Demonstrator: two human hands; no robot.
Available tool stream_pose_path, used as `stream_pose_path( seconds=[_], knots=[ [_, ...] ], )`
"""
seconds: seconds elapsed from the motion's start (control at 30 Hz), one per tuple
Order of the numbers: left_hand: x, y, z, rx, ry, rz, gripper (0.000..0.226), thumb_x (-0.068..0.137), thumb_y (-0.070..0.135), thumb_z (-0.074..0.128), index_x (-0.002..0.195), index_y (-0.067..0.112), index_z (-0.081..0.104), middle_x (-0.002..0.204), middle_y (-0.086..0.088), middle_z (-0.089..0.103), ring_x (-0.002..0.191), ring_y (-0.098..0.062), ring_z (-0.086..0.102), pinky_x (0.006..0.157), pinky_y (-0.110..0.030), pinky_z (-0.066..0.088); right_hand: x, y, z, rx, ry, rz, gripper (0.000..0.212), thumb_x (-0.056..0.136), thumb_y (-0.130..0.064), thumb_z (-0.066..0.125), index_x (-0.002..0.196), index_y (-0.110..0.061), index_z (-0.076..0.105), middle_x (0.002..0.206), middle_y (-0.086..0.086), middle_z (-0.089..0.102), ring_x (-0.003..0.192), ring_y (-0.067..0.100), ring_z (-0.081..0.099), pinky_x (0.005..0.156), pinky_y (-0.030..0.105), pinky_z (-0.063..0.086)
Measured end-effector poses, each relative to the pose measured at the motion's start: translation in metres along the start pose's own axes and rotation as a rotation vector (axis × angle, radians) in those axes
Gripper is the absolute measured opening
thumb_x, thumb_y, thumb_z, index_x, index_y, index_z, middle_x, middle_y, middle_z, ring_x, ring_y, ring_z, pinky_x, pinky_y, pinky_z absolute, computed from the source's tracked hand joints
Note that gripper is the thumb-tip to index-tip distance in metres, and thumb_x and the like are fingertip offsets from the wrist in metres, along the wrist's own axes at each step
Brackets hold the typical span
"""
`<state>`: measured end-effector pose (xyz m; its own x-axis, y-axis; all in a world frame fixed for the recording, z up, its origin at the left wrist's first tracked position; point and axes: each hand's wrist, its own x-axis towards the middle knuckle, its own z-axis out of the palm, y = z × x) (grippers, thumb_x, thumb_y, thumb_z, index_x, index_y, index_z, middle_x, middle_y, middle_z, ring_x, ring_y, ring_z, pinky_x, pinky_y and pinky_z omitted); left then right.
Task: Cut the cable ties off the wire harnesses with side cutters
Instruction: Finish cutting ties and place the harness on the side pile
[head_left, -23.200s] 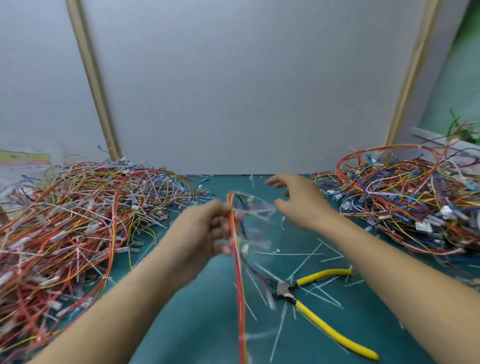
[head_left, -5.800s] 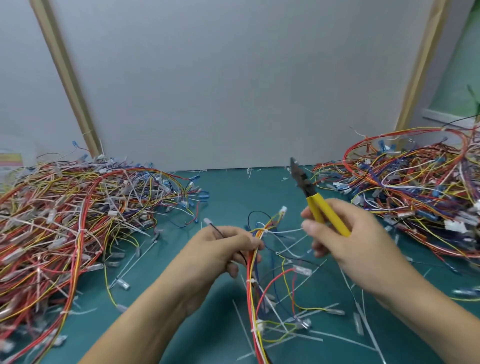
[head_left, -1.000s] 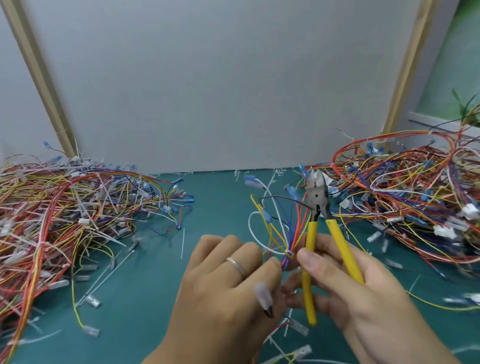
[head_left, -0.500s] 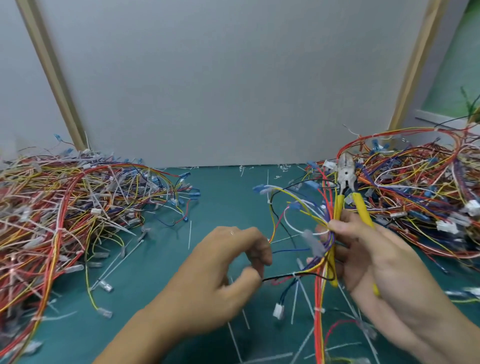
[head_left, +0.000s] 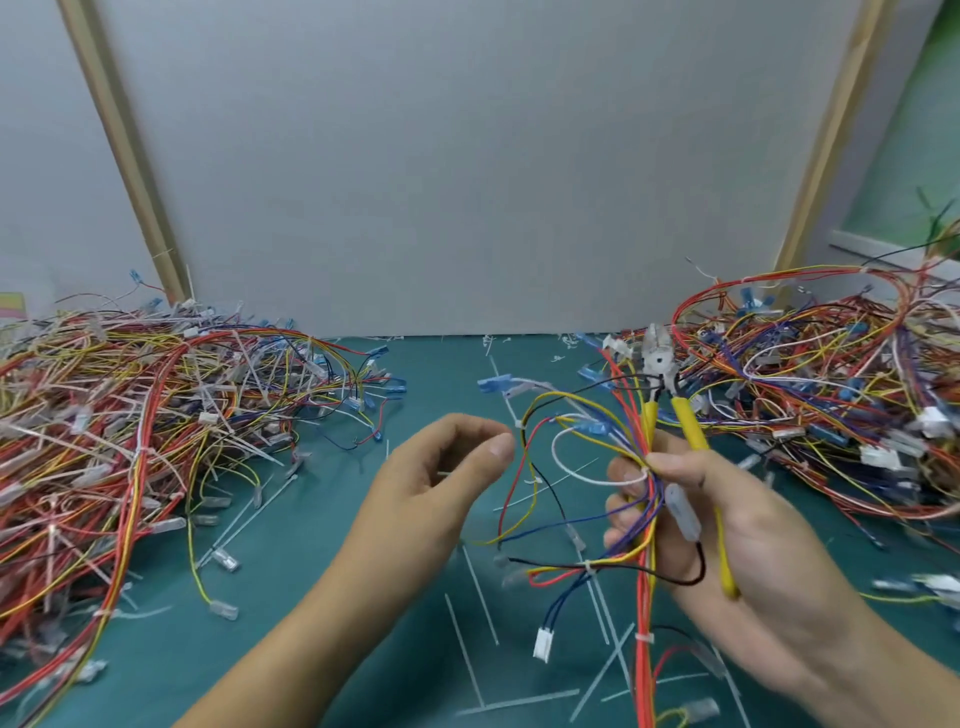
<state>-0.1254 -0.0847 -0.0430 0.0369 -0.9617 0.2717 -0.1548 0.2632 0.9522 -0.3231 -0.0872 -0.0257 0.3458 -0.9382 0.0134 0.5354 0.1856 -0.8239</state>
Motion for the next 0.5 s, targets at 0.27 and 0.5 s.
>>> stream_pose_path(
  seconds=[0.27, 0.5],
  knots=[
    [0.0, 0.002, 0.003, -0.259, 0.054, -0.035, 0.024, 0.075, 0.029, 0.069, 0.088, 0.008, 0.069, 0.085, -0.014, 0.074, 0.08, -0.012, 0.066, 0.073, -0.013, 0.049, 0.004, 0.009, -0.003, -0.052, 0.059, 0.045, 0.026, 0.065, -0.014, 0.065, 0.09, -0.006, 0.065, 0.075, 0.014, 0.057, 0.053, 0.023, 0.059, 0.049, 0.036, 0.056],
    [-0.001, 0.002, -0.006, 0.313, 0.411, 0.329, 0.008, 0.09, 0.02, 0.07, 0.083, 0.024, 0.071, 0.079, 0.011, 0.072, 0.079, -0.006, 0.068, 0.073, -0.013, 0.047, 0.009, 0.015, -0.013, -0.181, 0.149, 0.116, 0.023, 0.072, -0.011, 0.064, 0.094, -0.004, 0.061, 0.089, 0.021, 0.055, 0.057, 0.023, 0.056, 0.051, 0.033, 0.051]
  ],
)
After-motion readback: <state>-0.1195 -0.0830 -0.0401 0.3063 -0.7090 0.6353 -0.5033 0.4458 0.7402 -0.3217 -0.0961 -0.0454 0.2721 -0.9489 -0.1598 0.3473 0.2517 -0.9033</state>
